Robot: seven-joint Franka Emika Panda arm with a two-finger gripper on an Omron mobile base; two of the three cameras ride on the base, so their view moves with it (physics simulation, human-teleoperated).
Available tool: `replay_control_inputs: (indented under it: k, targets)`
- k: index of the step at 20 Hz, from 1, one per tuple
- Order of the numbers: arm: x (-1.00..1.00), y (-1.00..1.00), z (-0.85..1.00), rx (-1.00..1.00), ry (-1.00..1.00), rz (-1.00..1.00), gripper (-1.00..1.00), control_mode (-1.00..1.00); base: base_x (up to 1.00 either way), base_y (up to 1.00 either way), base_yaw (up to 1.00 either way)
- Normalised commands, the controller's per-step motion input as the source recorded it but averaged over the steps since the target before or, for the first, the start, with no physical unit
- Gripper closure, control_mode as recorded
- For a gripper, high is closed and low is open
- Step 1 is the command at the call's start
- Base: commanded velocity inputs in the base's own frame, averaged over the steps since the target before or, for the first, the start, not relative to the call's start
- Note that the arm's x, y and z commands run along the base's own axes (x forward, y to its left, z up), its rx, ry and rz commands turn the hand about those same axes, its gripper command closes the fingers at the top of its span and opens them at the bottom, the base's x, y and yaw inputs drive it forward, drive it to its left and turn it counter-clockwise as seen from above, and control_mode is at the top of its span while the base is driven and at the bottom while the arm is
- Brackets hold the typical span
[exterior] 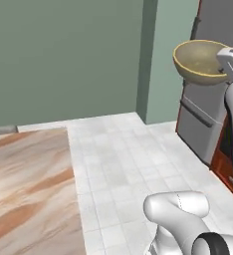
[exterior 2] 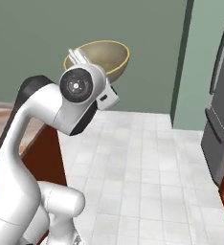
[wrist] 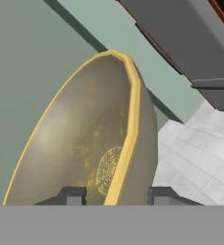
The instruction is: Pick up the bowls from the cabinet and place each bowl in front of a stool on the dining counter.
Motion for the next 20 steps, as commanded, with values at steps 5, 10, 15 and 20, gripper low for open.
replay_control_inputs:
  k: [5,10,15,20]
  targets:
    - [0.00,0.00,0.00,0.00,0.00,0.00,1.00,1.00,1.00,-0.36,0.39]
    - [0.00,0.00,0.00,0.00,0.00,0.00,1.00,1.00,1.00,-0.46,0.42]
    - [0.00,0.00,0.00,0.00,0.00,0.00,1.00,1.00,1.00,-0.67,0.38]
    - [0.00,0.00,0.00,0.00,0.00,0.00,1.00,1.00,1.00,-0.73,0.39]
